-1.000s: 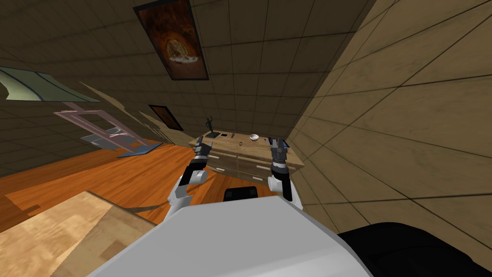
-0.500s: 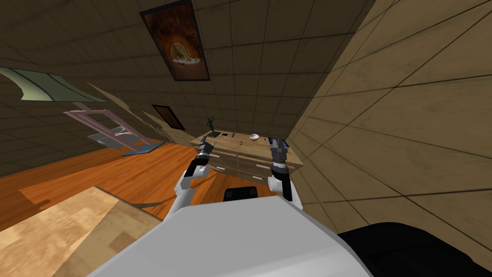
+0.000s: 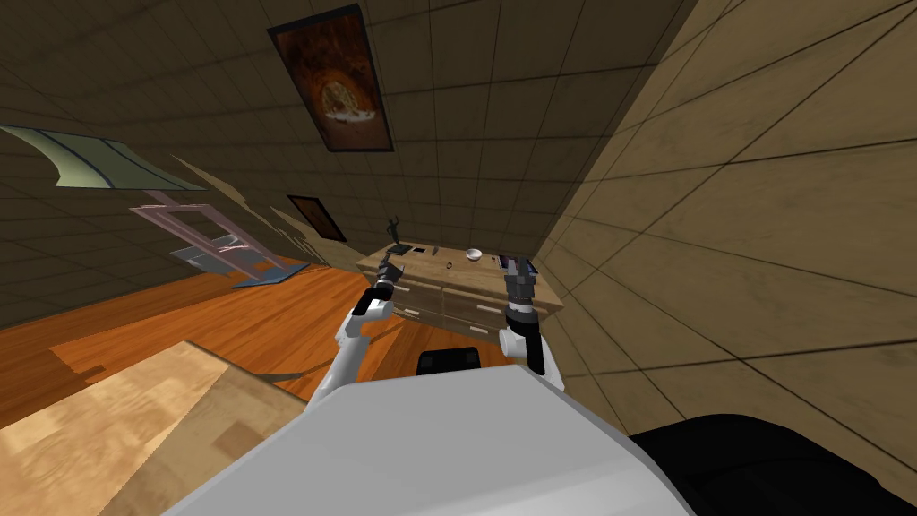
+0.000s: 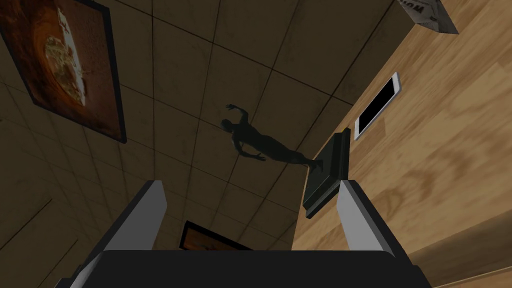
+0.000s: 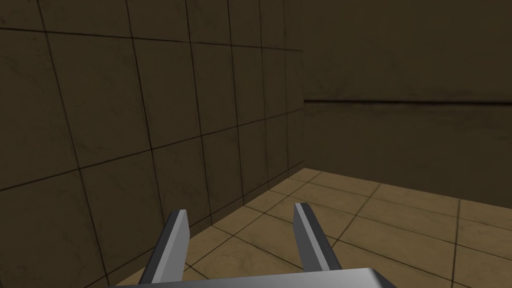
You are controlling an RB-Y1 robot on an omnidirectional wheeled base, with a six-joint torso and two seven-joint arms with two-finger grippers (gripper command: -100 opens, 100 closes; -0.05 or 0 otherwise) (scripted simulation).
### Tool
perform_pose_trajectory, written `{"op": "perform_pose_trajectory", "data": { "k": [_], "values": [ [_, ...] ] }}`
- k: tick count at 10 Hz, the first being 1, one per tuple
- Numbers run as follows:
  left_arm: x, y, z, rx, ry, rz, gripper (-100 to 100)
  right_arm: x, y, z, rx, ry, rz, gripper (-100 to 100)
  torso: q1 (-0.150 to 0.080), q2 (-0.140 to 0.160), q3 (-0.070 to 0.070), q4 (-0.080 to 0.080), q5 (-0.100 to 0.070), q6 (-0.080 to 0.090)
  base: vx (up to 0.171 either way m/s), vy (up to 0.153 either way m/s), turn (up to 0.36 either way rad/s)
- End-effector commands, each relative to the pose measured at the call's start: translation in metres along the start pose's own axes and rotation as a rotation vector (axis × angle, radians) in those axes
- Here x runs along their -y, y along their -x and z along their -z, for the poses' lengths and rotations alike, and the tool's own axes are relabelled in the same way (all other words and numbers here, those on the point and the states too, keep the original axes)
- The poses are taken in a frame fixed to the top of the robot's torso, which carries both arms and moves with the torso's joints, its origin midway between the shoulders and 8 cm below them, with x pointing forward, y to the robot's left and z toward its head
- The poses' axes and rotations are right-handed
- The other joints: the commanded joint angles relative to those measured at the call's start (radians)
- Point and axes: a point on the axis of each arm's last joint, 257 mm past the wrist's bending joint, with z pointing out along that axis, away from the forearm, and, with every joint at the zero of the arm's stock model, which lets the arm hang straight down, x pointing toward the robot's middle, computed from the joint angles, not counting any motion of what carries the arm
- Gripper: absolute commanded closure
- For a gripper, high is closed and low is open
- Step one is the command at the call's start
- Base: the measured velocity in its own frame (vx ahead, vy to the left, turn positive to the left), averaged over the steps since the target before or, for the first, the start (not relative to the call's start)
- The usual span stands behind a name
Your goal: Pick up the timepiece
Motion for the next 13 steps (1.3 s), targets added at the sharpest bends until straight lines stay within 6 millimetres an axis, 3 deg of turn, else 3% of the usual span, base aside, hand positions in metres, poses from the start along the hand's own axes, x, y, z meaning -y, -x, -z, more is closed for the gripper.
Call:
{"op": "perform_pose_trajectory", "data": {
  "k": [1, 11, 13],
  "values": [
    [-0.01, 0.002, -0.009, 0.013, 0.041, 0.025, -100, 0.0, 0.0, 0.0, 0.0, 0.0, 0.0, 0, 0.0, 0.0, 0.0, 0.0, 0.0, 0.0, -0.026, -0.022, 0.003],
    [-0.074, 0.014, -0.063, 0.116, 0.284, 0.239, -100, 0.0, 0.0, 0.0, 0.0, 0.0, 0.0, 0, 0.0, -0.001, 0.0, 0.0, 0.0, 0.0, -0.018, -0.02, -0.014],
    [-0.086, 0.018, -0.064, 0.13, 0.312, 0.241, -100, 0.0, 0.0, 0.0, 0.0, 0.0, 0.0, 0, 0.0, -0.001, -0.001, 0.0, 0.0, 0.0, -0.008, -0.018, -0.011]
  ]
}}
